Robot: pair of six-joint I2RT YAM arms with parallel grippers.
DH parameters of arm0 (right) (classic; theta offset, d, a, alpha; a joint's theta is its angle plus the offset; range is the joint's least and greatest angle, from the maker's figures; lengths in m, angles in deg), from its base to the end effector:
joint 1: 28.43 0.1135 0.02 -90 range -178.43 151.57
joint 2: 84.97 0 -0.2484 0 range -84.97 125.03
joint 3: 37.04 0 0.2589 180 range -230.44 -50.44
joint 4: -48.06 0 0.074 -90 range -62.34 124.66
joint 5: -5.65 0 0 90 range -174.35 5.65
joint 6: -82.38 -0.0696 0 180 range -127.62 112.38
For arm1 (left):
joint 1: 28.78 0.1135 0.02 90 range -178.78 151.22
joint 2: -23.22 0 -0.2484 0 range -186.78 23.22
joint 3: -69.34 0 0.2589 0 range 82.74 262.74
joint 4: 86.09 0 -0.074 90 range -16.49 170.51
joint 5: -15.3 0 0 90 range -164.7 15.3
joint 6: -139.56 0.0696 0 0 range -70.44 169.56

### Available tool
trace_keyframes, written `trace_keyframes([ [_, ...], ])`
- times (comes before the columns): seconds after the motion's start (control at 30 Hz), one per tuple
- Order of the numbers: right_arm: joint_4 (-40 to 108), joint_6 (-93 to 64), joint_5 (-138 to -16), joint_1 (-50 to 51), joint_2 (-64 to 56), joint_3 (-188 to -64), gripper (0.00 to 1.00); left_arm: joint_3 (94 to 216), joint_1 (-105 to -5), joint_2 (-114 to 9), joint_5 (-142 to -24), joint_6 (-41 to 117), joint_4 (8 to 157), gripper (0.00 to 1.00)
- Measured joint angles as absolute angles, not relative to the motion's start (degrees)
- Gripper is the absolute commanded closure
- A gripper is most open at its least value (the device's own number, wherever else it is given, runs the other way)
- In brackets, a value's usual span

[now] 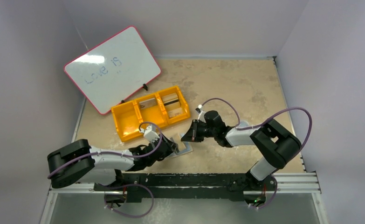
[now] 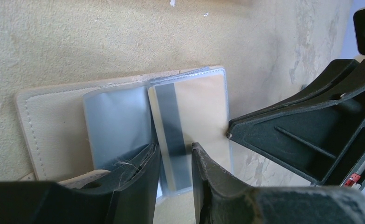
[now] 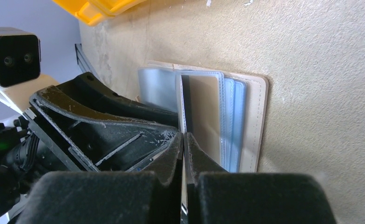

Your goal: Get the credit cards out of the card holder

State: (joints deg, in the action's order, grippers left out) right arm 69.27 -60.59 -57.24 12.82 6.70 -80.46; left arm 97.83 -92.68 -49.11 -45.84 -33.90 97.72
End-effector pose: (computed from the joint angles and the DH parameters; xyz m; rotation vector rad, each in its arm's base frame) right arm 0.2202 0.2353 0.1068 -0.1038 2.3415 1.4207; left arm 0.1334 -0.1960 0.0841 -0.6607 2.2140 -0.8600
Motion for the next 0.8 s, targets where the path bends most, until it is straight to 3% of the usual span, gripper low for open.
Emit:
trace_keyframes([
  [0.27,70.0,-60.8,-56.2,12.8,6.9,-80.2,0.87,97.8,-92.7,-48.9,-45.7,-33.9,97.3,0.70],
  [0.57,71.5,-60.9,-56.3,12.4,9.1,-80.2,0.88,97.8,-92.7,-48.9,-45.7,-33.9,97.1,0.76],
  [0.8,72.4,-61.0,-56.2,12.3,9.4,-79.8,0.84,97.5,-92.7,-48.9,-45.5,-33.9,96.5,0.96],
])
